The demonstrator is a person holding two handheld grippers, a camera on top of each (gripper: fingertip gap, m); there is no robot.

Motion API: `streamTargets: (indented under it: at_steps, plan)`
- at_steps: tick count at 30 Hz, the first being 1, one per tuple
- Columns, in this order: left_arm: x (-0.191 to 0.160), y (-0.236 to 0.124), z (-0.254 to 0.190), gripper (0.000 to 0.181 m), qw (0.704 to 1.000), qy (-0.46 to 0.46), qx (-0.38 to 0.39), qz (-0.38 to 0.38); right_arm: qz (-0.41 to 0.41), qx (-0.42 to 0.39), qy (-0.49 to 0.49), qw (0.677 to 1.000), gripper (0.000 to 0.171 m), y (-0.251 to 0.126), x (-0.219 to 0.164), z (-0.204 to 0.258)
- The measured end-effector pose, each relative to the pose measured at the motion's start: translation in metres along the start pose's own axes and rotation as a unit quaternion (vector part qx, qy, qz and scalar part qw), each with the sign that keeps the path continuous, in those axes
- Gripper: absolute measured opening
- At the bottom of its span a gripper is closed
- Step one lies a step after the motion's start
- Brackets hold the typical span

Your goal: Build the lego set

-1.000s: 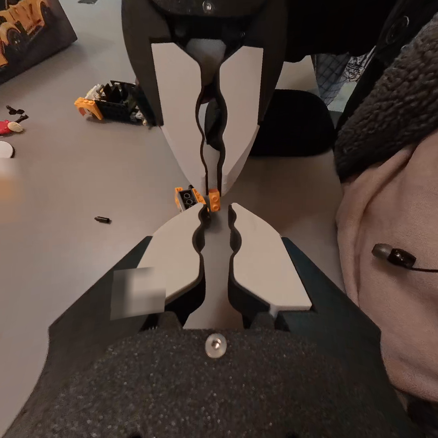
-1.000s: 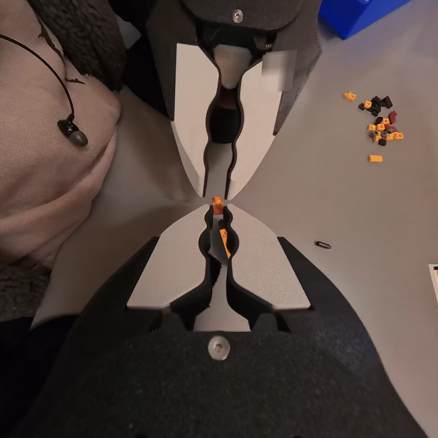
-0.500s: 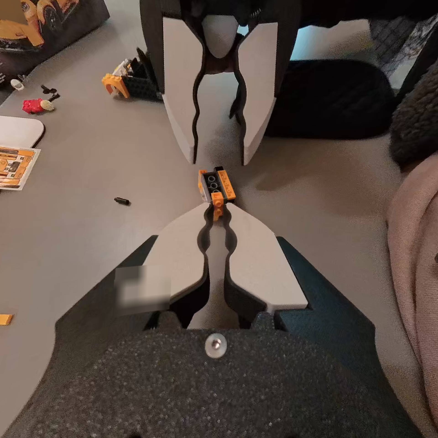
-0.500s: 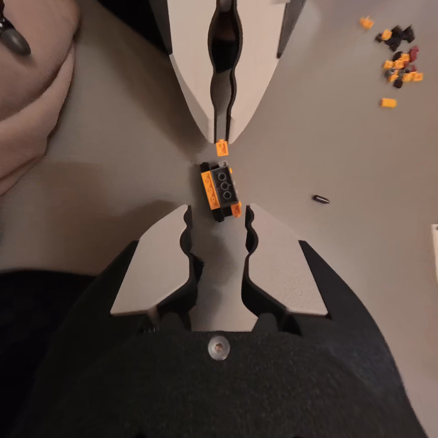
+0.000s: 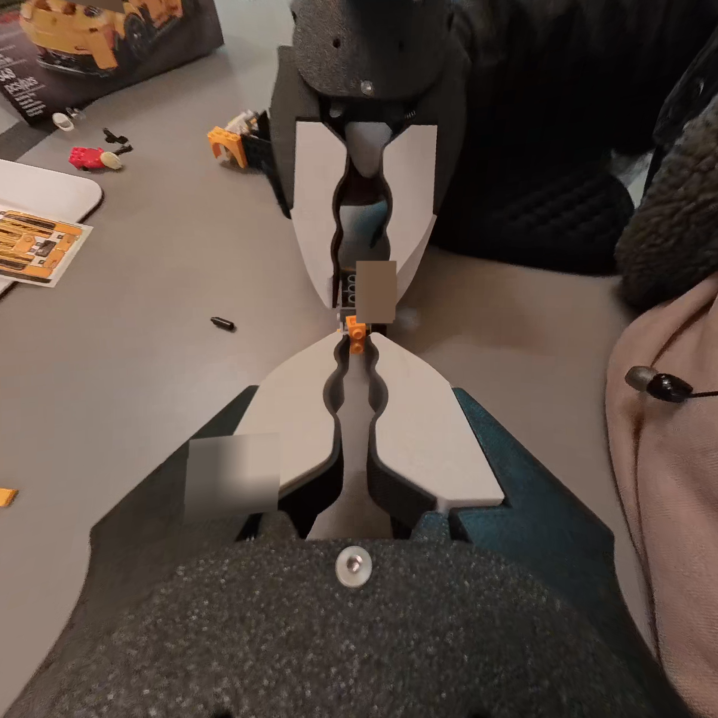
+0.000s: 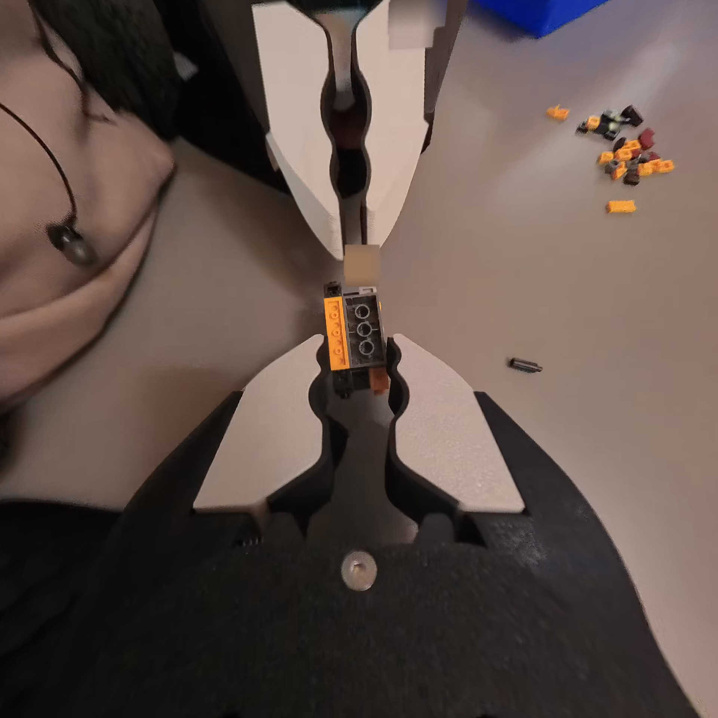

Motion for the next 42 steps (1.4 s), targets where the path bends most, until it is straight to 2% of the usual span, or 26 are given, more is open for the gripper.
streamTargets:
  at_steps: [6,19,30,35,38,42]
  plan:
    - [0.009,-0.008,0.005,0.007,1.000,-0.004,-0.015,-0.017,-0.066,0.020,0.027,0.997,0.027,-0.005,0.007,0.003]
    - [0.021,-0.008,0.004,0.007,0.998,0.012,-0.047,0.029,-0.107,0.026,0.032,0.993,0.027,-0.008,0.008,0.004]
    - [0.035,-0.013,0.003,0.010,0.999,0.019,-0.046,0.018,-0.162,0.044,0.052,0.985,0.027,-0.016,0.010,0.002]
    - [0.039,-0.017,0.002,0.017,0.999,0.030,-0.039,0.012,-0.180,0.059,0.057,0.980,0.027,-0.018,0.011,0.002]
    - [0.044,-0.022,-0.001,0.021,0.998,0.057,-0.040,0.002,-0.189,0.071,0.063,0.977,0.027,-0.020,0.011,0.002]
    - [0.049,-0.029,-0.007,0.029,0.987,0.155,-0.028,0.012,-0.206,0.124,0.097,0.966,0.027,-0.023,0.011,0.000]
Point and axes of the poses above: each gripper's, where its closed fingertips meet, y out along the fingers, x out of its top, z = x × y across the jaws, the point moved 9 cm from there along -y, back along the fingers, and after that the axes turned 1 degree about -x, right-handed, at the moved point
